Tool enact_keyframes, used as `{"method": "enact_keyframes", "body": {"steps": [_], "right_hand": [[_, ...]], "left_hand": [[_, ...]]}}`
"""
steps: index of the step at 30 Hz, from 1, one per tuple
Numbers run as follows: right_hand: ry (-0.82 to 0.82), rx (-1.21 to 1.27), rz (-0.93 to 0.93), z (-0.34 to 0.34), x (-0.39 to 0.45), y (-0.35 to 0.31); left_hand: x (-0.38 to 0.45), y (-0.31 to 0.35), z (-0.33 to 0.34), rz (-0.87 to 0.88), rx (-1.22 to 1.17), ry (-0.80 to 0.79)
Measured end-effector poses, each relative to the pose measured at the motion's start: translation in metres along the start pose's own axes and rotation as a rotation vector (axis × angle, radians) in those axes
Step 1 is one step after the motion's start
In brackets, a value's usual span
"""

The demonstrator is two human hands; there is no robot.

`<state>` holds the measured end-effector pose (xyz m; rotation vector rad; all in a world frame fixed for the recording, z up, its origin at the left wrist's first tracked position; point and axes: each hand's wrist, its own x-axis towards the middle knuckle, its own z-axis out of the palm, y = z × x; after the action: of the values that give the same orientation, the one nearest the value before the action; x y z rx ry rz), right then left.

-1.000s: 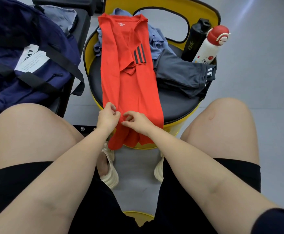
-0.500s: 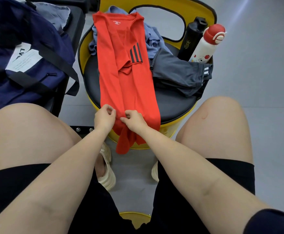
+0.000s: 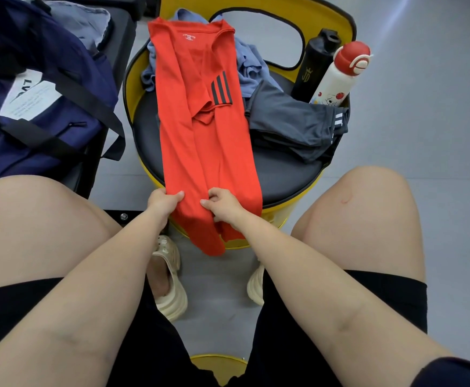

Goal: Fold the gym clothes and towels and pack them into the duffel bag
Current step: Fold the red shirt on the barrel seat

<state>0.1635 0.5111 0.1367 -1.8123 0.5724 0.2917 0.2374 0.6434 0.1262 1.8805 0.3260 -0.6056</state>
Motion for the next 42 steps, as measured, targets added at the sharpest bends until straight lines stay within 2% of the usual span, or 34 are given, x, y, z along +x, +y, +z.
{"method": "enact_keyframes", "body": {"steps": [5,10,12,14,19,25,31,36,39,42], "right_hand": [[0.126,-0.285,-0.073,-0.006,-0.007,0.001],[0.378,-0.473,-0.165,-0.02,-0.015,-0.002],[0.461,-0.516,-0.2,-0.026,-0.016,0.0],[0.527,-0.541,-0.21,-0.031,-0.016,0.004],[0.648,-0.48,-0.145,-0.044,-0.013,0.013],[0.622,-0.359,-0.144,-0.048,-0.012,0.012],[0.56,-0.316,-0.108,-0.048,-0.013,0.008],[0.567,-0.063,-0.187,-0.051,-0.018,0.005],[0.512,-0.023,-0.203,-0.054,-0.022,0.005],[0.466,-0.072,-0.188,-0.055,-0.019,0.01]], "left_hand": [[-0.006,0.0,-0.002,0.097,0.249,0.094],[-0.024,0.013,0.003,0.275,0.419,0.363],[-0.026,0.017,0.009,0.428,0.398,0.319],[-0.027,0.019,0.018,0.515,0.339,0.199],[-0.029,0.027,0.041,0.47,0.299,-0.008],[-0.028,0.035,0.068,0.396,0.283,-0.131],[-0.033,0.038,0.08,0.402,0.406,-0.102],[-0.037,0.04,0.083,0.392,0.218,-0.214],[-0.036,0.037,0.081,0.356,0.149,-0.225],[-0.037,0.034,0.08,0.316,0.188,-0.241]]}}
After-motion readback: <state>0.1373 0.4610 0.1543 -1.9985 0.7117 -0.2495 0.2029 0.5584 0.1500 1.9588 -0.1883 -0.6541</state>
